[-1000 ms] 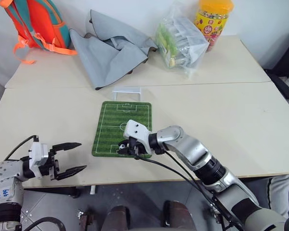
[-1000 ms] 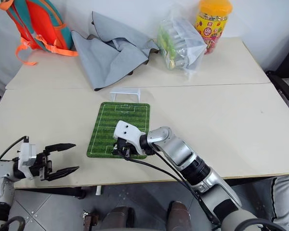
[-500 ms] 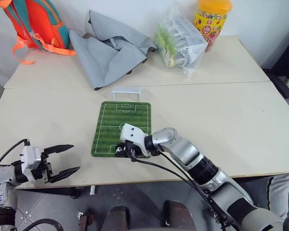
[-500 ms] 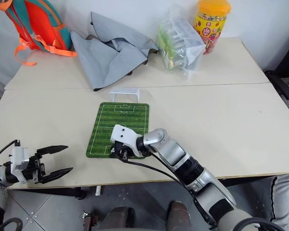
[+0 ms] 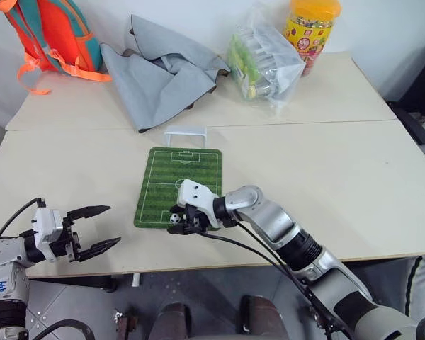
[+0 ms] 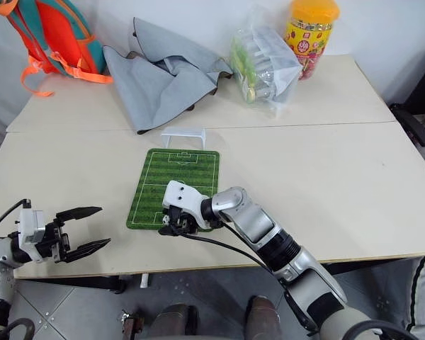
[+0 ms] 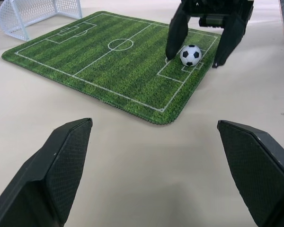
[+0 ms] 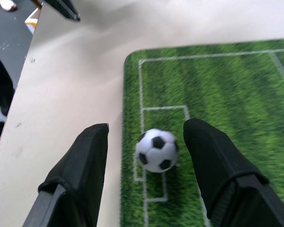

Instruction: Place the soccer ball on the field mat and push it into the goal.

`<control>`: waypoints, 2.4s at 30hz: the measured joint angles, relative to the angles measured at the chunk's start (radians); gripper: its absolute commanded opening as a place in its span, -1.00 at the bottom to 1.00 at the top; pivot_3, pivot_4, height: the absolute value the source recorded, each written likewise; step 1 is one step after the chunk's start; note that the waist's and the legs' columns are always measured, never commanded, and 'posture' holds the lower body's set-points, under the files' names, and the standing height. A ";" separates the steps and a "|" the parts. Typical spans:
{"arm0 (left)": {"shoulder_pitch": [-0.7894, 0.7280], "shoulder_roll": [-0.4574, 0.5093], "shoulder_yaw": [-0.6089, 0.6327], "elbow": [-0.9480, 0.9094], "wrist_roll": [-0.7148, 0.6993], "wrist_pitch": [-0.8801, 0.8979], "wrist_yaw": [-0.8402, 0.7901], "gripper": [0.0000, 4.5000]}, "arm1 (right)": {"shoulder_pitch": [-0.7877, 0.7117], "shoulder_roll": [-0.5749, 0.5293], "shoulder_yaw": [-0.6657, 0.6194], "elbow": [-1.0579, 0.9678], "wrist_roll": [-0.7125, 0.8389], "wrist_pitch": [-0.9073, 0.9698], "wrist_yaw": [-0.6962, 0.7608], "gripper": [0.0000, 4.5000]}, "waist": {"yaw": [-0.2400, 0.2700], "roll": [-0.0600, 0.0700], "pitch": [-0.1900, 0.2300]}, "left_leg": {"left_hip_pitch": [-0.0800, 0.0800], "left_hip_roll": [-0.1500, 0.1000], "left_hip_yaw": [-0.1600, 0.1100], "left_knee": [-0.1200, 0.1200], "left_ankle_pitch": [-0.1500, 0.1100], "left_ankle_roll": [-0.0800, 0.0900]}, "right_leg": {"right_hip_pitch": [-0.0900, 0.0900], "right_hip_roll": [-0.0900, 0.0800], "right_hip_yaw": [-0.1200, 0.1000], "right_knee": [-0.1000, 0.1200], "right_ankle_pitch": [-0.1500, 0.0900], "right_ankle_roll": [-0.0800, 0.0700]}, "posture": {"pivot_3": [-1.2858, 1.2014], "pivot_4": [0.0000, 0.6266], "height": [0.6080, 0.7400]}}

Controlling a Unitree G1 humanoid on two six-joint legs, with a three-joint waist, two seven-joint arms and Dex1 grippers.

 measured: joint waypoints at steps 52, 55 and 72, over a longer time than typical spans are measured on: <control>-0.101 -0.005 -0.034 0.014 0.025 0.052 0.060 1.00 | -0.215 -0.037 -0.323 0.262 0.004 -0.128 -0.172 -0.98 | -0.019 0.000 0.000 | 0.000 0.000 0.000 -0.007 0.000 0.000 | -0.002 0.000 -0.003 -0.004 0.000 0.000 | 0.03 -0.52 1.00; -0.097 -0.005 -0.031 0.001 0.020 0.104 0.107 1.00 | -0.132 -0.093 -0.345 0.116 0.043 -0.065 -0.138 -0.98 | -0.018 0.000 0.000 | 0.000 0.000 0.000 -0.007 0.000 0.000 | -0.001 0.000 -0.003 -0.004 0.000 0.000 | 0.03 -0.52 1.00; -0.116 0.050 0.083 0.031 -0.020 0.242 0.230 1.00 | 0.316 -0.526 -0.553 -0.033 0.244 -0.291 0.325 0.59 | 0.003 -0.001 0.001 | 0.002 0.001 0.004 -0.006 -0.001 0.000 | 0.000 0.000 -0.001 -0.007 0.000 0.000 | 0.03 -0.52 1.00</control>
